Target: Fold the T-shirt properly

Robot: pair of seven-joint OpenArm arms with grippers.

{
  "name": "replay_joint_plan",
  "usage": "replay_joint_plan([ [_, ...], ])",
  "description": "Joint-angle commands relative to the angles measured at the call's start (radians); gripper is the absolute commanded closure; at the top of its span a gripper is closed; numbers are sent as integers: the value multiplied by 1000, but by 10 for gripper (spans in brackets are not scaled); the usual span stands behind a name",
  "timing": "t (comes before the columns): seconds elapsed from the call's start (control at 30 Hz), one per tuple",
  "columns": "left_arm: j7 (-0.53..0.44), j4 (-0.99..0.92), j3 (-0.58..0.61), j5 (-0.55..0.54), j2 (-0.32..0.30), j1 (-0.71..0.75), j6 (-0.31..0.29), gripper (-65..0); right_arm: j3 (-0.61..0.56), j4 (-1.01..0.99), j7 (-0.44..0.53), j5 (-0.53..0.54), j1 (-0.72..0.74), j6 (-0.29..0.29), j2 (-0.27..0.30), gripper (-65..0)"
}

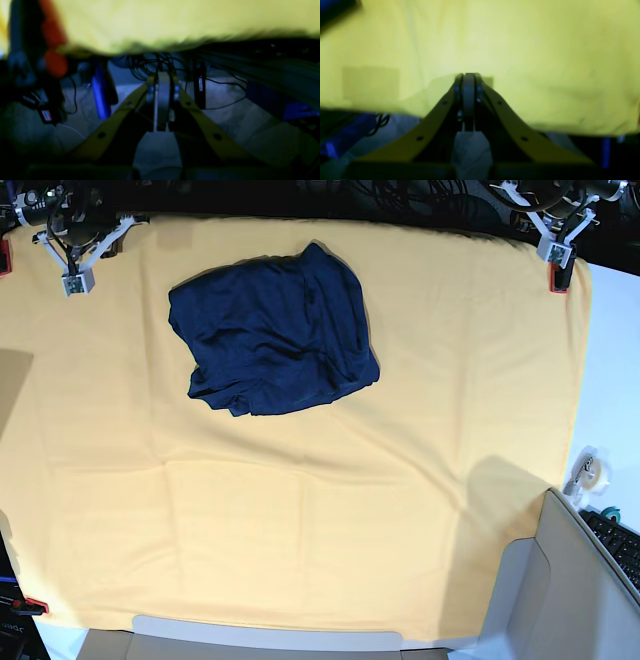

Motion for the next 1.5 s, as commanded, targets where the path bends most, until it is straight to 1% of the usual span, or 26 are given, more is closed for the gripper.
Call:
replay_joint_plan([
  [0.0,-5,12,-18,-7,2,35,-2,-5,-6,14,5,13,-35,1,-9,0],
  [0.07,-5,9,-18,-7,14,70,-2,-5,-32,11,5,10,-79,1,-34,0],
  [0.17,-5,-28,-17,-5,30,96,-2,-5,-86,-26,5,-4,-121,1,-49,0],
  [0.27,-5,-112,8,-5,30,96,-2,-5,-125,-87,10,-82,-125,1,-61,0],
  [0.37,-9,-235,37,-5,28,93,-2,-5,-128,-147,11,-143,-124,1,-84,0],
  [0.4,-28,-270,49,-5,30,93,-2,-5,-129,-150,11,-157,-127,1,-89,0],
  [0.47,-90,-314,86,-5,31,93,-2,-5,-129,-130,11,-162,-148,1,-98,0],
  [0.53,-136,-344,111,-5,30,98,-2,-5,-128,-67,22,-160,-185,1,-98,0],
  [0.63,-147,-365,115,-5,28,98,-2,-5,-126,10,60,-158,-256,1,-110,0],
  [0.83,-153,-367,115,-5,25,96,-2,-5,-128,5,119,-155,-356,1,-119,0],
  [0.9,-153,-390,121,-4,10,95,-2,-5,-131,-27,149,-158,-371,1,-119,0],
  [0.97,-172,-442,158,-4,-12,65,-2,-6,-134,-89,168,-160,-356,1,-119,0],
  [1.07,-261,-612,262,-4,-63,4,-2,-6,-167,-239,176,-209,-291,1,-119,0],
  [1.1,-293,-686,302,-4,-81,-16,-2,-6,-178,-291,196,-232,-274,1,-119,0],
  [1.17,-360,-855,388,-4,-109,-76,-2,-6,-233,-399,268,-272,-239,1,-115,0],
  [1.23,-448,-1013,457,-4,-113,-139,-2,-6,-278,-512,340,-324,-196,1,-112,0],
  [1.33,-637,-1240,574,-4,-113,-228,-2,-6,-324,-738,401,-395,-89,1,-119,0],
  [1.37,-710,-1313,625,-4,-113,-254,-2,-6,-342,-833,418,-404,-49,1,-119,0],
  [1.47,-890,-1485,764,-4,-113,-338,-2,-6,-382,-1084,487,-407,54,1,-119,0],
])
